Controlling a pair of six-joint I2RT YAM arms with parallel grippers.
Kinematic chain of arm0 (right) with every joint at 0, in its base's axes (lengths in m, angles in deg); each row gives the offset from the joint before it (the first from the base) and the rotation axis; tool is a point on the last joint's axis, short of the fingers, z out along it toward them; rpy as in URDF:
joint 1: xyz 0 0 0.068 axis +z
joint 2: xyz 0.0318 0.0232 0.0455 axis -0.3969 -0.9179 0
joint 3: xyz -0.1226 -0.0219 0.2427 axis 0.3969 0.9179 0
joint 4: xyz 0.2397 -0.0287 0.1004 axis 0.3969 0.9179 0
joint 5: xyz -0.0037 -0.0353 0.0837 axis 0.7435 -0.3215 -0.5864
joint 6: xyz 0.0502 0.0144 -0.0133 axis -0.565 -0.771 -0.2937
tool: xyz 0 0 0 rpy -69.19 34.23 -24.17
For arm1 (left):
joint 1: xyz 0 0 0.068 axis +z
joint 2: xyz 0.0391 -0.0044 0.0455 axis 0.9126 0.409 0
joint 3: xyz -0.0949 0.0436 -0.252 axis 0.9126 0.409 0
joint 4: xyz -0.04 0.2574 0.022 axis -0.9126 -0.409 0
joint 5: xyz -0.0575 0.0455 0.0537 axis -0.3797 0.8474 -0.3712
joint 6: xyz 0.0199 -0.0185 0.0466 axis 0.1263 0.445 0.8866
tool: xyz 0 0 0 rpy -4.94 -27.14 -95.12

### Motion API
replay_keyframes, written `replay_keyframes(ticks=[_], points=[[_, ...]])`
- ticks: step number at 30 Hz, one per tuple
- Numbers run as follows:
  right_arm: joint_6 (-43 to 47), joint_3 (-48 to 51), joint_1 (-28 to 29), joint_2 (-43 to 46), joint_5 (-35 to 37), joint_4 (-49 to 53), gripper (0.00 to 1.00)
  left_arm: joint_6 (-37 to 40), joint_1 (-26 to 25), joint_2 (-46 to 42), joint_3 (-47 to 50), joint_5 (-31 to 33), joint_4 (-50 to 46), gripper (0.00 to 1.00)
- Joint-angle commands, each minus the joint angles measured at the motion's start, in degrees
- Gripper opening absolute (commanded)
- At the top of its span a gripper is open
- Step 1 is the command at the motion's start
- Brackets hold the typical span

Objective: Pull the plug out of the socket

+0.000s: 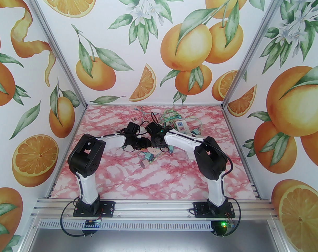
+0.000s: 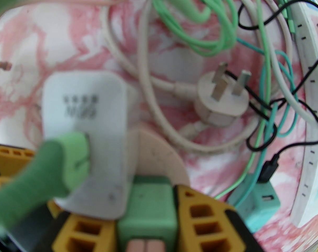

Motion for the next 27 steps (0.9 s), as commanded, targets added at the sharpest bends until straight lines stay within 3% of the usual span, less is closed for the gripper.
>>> replay_keyframes(ticks=[1,16,27], points=[[0.13,1.07,0.31,0.62,-2.09,-2.36,0.19,1.69,-1.86,3.19,-0.06,4.17,-3.64,0.35],[0.76,-4.72,2.33,-1.55,-1.73,1.78,0.18,2.63,-5.62,8.18,-1.20,12.56,-10.76,0.32],[-3.47,5.18,-5.02,7.17,-11.18,-8.05,0.18,1.98,-5.62,9.14,-1.27,13.46,-11.61,0.32]])
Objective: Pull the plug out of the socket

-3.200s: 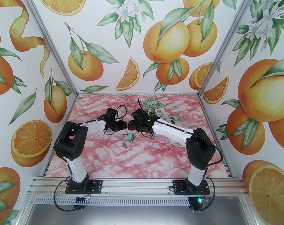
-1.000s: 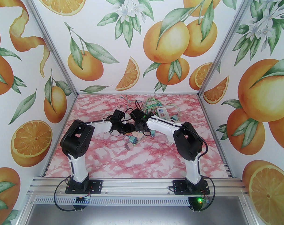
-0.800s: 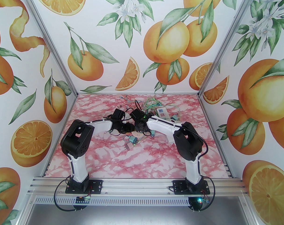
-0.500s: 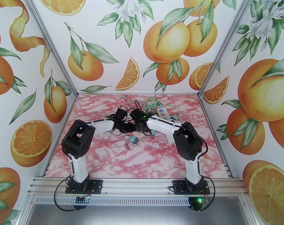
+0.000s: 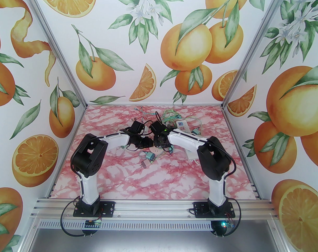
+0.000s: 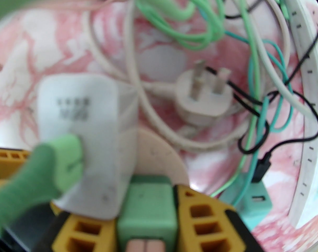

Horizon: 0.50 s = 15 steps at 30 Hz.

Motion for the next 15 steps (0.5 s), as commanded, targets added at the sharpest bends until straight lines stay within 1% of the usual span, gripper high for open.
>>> replay_keyframes(ticks=[1,5,11,15], points=[[-2.46,1.01,-1.09,4.03,-6.69,-6.16,0.18,0.78,-1.86,7.28,3.36,7.52,-7.74,0.32],[-2.50,-0.38,-0.19,3.43,-6.94,-5.76,0.17,0.88,-1.86,7.61,2.95,7.44,-8.05,0.31],[0.74,-9.57,4.92,-2.48,-1.41,3.86,0.17,0.97,-1.93,7.90,2.41,7.44,-8.43,0.31],[1.44,-13.00,8.02,-5.14,0.95,6.87,0.17,1.01,-1.89,7.91,2.24,7.42,-8.59,0.30]])
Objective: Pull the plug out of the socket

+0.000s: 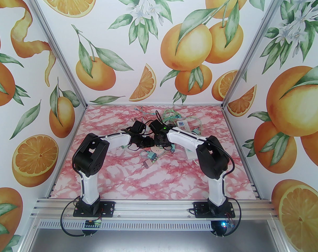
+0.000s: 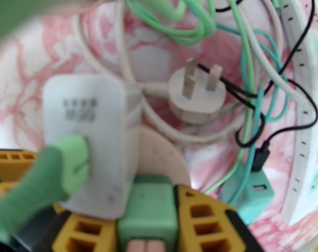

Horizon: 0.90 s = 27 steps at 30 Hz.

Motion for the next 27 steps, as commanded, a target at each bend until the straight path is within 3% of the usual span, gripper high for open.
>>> replay_keyframes(ticks=[1,9,18,27], points=[[1.57,-5.74,6.03,-1.15,-3.86,-1.39,0.17,0.94,-1.51,7.26,3.29,7.45,-8.36,0.30],[1.49,-3.51,4.91,1.34,-4.45,-3.15,0.16,1.17,-1.52,7.08,3.47,7.88,-8.62,0.30],[-3.67,8.54,-3.86,11.39,-15.76,-15.19,0.16,1.25,-1.51,6.83,4.04,8.28,-8.98,0.29],[-1.43,6.31,-1.68,10.61,-12.30,-11.46,0.17,1.26,-1.51,6.82,4.08,8.20,-8.98,0.28]])
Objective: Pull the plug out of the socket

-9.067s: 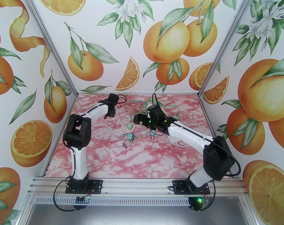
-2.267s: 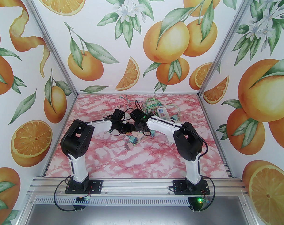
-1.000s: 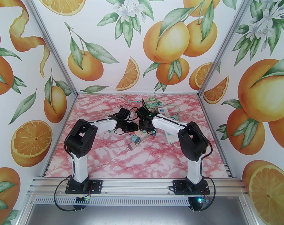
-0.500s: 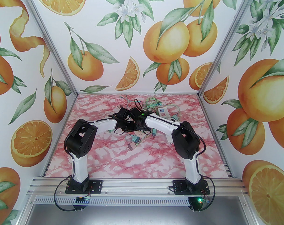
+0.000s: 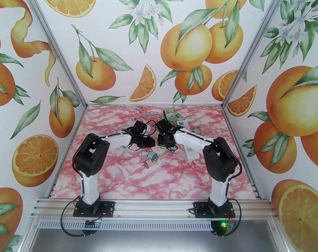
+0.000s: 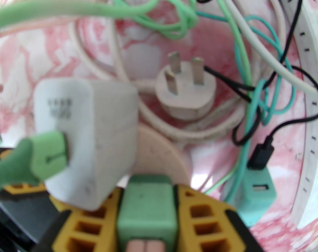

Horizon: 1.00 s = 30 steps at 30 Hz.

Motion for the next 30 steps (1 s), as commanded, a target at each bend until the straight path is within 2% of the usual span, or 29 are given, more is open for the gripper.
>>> replay_keyframes(ticks=[1,10,16,19,26,30], points=[[1.30,-5.27,3.77,2.73,-2.02,-0.24,0.17,1.05,-0.97,6.65,4.08,7.82,-9.50,0.29],[4.27,-15.65,10.38,-6.49,4.68,10.85,0.17,1.10,-0.99,6.81,4.20,7.74,-9.45,0.28],[4.68,-17.17,10.21,-6.94,6.33,12.40,0.16,1.13,-1.00,6.72,4.50,7.89,-9.57,0.28],[4.34,-14.89,8.72,-4.92,5.21,10.73,0.17,1.22,-0.99,6.81,4.83,8.05,-9.66,0.28],[0.10,-4.64,2.11,1.69,-3.92,1.00,0.18,1.23,-0.98,6.81,5.15,8.26,-9.57,0.28],[-1.35,-2.76,0.92,2.92,-6.31,-1.17,0.19,1.23,-0.99,6.81,5.14,8.17,-9.46,0.28]])
